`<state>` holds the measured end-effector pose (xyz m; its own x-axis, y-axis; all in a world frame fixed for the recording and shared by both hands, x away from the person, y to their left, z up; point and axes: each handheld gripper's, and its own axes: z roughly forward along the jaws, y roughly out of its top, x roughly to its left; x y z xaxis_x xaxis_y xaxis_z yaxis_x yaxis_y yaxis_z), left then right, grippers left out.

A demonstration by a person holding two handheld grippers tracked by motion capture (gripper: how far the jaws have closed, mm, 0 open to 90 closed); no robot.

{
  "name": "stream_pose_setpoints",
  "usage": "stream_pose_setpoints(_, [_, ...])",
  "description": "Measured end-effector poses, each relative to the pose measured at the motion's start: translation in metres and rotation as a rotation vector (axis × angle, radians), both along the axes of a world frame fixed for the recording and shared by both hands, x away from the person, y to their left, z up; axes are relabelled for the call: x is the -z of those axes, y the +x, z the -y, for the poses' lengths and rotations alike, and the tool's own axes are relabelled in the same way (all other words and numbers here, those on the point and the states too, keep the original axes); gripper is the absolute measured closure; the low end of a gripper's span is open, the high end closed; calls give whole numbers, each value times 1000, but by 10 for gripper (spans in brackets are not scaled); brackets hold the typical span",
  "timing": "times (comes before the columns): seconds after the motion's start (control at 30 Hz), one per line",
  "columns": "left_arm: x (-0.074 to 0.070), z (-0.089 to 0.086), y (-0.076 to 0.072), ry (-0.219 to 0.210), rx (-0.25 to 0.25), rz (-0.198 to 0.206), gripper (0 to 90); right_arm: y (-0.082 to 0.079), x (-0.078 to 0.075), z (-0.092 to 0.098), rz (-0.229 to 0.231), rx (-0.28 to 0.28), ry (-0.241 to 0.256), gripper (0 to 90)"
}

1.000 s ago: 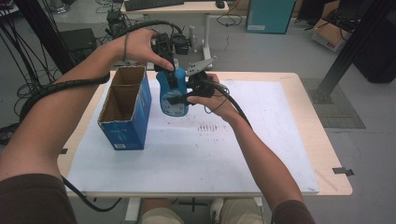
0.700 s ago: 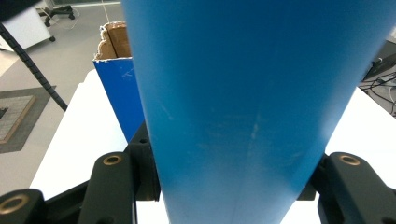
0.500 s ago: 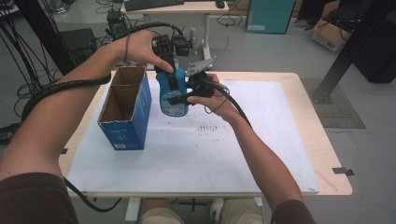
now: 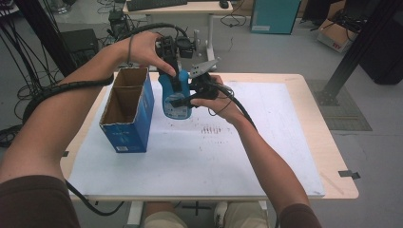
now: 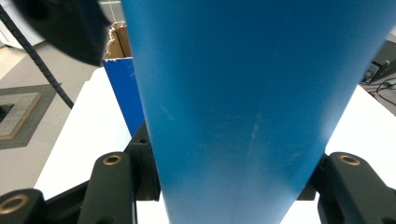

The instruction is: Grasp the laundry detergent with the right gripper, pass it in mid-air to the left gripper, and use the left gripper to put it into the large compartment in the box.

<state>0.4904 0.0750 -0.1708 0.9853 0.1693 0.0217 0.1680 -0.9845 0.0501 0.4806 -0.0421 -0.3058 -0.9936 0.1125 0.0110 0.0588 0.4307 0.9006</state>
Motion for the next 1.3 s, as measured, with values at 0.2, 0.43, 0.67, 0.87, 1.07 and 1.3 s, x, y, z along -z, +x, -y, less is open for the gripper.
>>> stream_pose_setpoints(0.2, [-1, -1, 0, -3, 2, -6, 277, 2, 0, 1, 37, -10, -8, 432])
stream_pose_setpoints(0.43, [0, 0, 0, 0, 4, -20, 321, 0, 0, 0, 10, -12, -2, 432])
stream_pose_setpoints(0.67, [2, -1, -1, 13, 12, -34, 334, -2, 2, -2, -2, -27, -12, 432])
stream_pose_setpoints(0.87, [3, -1, -2, 23, 25, -31, 340, -1, 2, -4, 1, -34, -11, 431])
stream_pose_setpoints(1.07, [5, -1, -2, 33, 23, -30, 342, -1, 4, -5, -3, -35, -15, 429])
stream_pose_setpoints(1.3, [6, 0, -3, 36, 18, -35, 344, -1, 4, -5, -3, -39, -25, 426])
